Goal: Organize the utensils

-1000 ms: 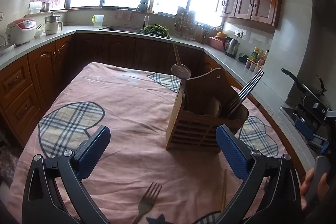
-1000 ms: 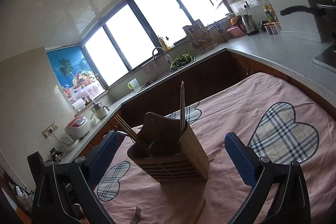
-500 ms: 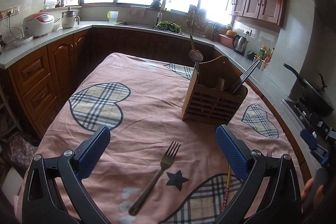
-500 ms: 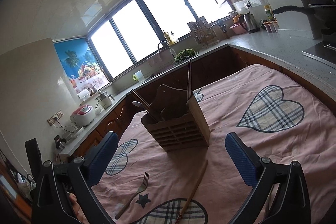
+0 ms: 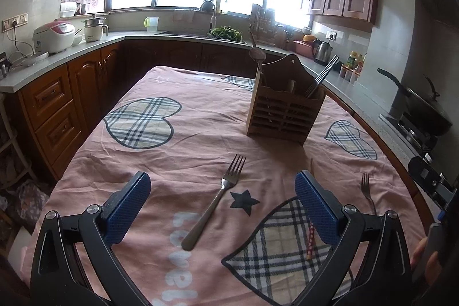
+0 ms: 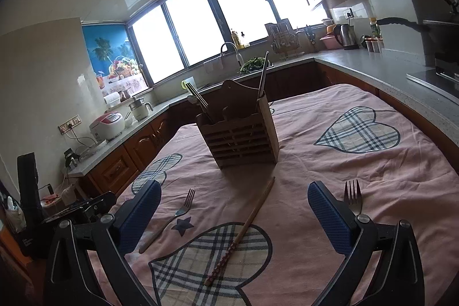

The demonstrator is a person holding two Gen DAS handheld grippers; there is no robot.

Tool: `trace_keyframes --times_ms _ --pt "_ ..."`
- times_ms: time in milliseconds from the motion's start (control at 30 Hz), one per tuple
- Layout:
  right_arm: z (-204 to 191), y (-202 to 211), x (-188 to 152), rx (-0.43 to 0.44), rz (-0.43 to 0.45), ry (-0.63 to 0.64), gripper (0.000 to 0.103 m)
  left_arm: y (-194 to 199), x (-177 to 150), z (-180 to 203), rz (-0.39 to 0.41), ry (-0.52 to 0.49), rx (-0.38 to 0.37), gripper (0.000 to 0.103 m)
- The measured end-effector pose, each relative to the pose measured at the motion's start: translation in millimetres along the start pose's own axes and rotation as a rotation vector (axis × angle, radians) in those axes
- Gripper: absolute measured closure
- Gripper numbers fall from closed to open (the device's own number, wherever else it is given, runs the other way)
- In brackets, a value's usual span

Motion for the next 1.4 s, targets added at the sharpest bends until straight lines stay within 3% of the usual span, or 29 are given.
trace_keyframes --times_ms 233,367,667,867,1167,1400 --pt "-40.9 41.9 38.3 -0.038 0.109 0.226 0.000 59.2 29.3 13.7 0.194 -0.071 0.025 0.000" --pt "-64.7 63.6 56.6 -0.061 0.183 0.341 0.000 75.6 36.2 18.3 0.257 -0.092 0.063 0.000" --pt "-41.2 43.4 7.5 -0.110 0.170 0.256 0.000 34.6 -9.4 5.4 0.171 -0.046 0.134 0.000" --pt "-15.6 28.4 -31.1 -0.153 0.180 0.197 0.000 23.0 -30.9 0.9 0.159 -0.066 0.180 0.000" --pt "-15.0 35.7 -35.8 -0.152 0.237 0.208 0.000 32.7 -28.6 4.5 0.192 -0.067 0.169 0.000" --pt "-15.8 35.7 -34.3 -0.154 0.228 0.210 0.000 40.7 -26.1 10.6 0.213 -0.085 0.162 0.000"
Point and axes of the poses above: each gripper's, at about its wrist camera, not at the fingertips, and y roughly against the way its jaws point, z to its right, x to its top, the point moved 5 cm from there along -y, roughly the way its jaws point, and after that the axes turned 6 degrees about x, right-handed, at the moved point
